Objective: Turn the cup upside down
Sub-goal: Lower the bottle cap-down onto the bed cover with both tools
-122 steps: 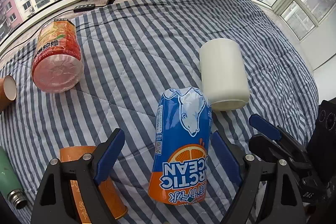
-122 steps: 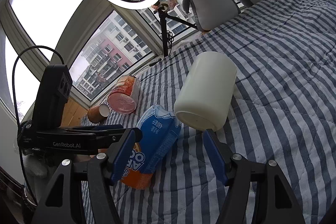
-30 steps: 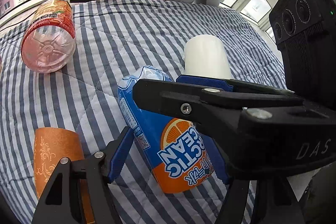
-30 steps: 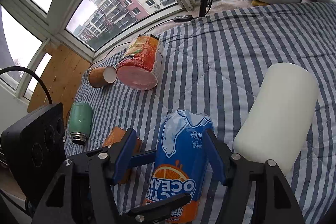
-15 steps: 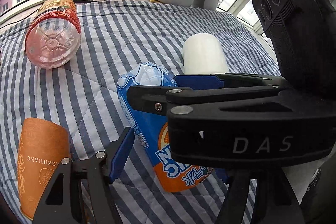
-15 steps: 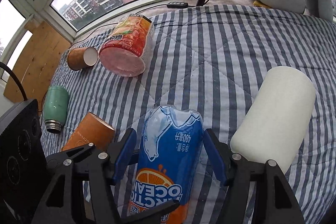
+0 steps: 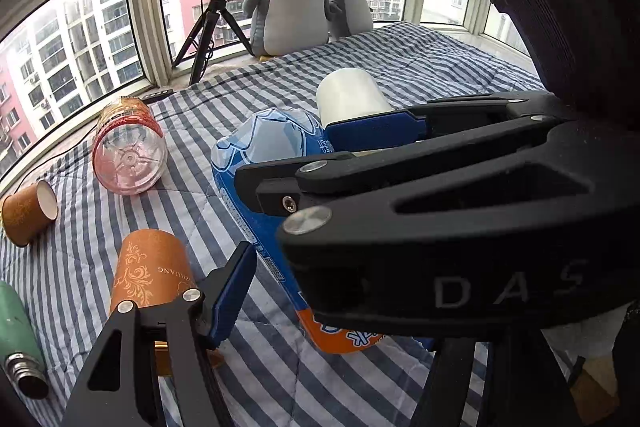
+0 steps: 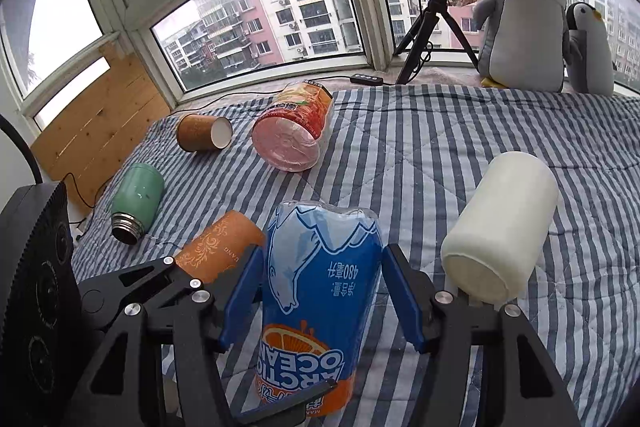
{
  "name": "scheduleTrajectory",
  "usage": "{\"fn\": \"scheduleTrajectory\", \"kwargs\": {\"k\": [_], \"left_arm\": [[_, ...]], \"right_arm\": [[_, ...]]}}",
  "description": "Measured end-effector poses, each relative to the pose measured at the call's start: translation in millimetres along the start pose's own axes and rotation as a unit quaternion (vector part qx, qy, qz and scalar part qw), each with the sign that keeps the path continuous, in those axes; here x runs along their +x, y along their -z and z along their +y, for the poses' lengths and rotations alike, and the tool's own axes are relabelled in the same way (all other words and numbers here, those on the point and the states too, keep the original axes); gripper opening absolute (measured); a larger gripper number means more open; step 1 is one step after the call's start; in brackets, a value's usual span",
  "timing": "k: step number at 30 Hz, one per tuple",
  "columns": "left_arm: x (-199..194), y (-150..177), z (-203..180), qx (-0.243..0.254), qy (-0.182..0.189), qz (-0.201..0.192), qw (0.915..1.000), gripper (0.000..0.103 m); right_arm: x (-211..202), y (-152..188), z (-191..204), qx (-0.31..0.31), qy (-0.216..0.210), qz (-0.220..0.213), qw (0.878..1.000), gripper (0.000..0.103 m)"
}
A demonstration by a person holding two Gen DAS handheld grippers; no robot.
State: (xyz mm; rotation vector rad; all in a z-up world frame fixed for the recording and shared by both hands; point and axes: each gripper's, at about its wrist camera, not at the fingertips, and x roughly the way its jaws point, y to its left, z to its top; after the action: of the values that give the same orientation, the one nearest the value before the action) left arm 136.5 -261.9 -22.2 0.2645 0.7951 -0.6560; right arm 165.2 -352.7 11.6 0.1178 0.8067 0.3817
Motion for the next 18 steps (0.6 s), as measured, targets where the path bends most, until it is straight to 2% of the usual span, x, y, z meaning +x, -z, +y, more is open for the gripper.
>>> {"fn": "scheduleTrajectory", "kwargs": {"k": [5,12,18], "left_arm": [[-21,17,-18,0.038,-0.013,-0.005,0.9992,0.061],[-31,38,-31,0.038,0.002,-0.003,0.9993,0.059],[-33,49,-39,0.036,0.000,-0.002,0.9993,0.059]], "right_arm": [[-28,20,9,-0.004,-0.009,-0.034,0.999,0.058],[-50,52,31,-0.034,0.013,-0.063,0.997,0.057],[-61,70,35,-0.045,0.037,-0.076,0.995,0.057]]}}
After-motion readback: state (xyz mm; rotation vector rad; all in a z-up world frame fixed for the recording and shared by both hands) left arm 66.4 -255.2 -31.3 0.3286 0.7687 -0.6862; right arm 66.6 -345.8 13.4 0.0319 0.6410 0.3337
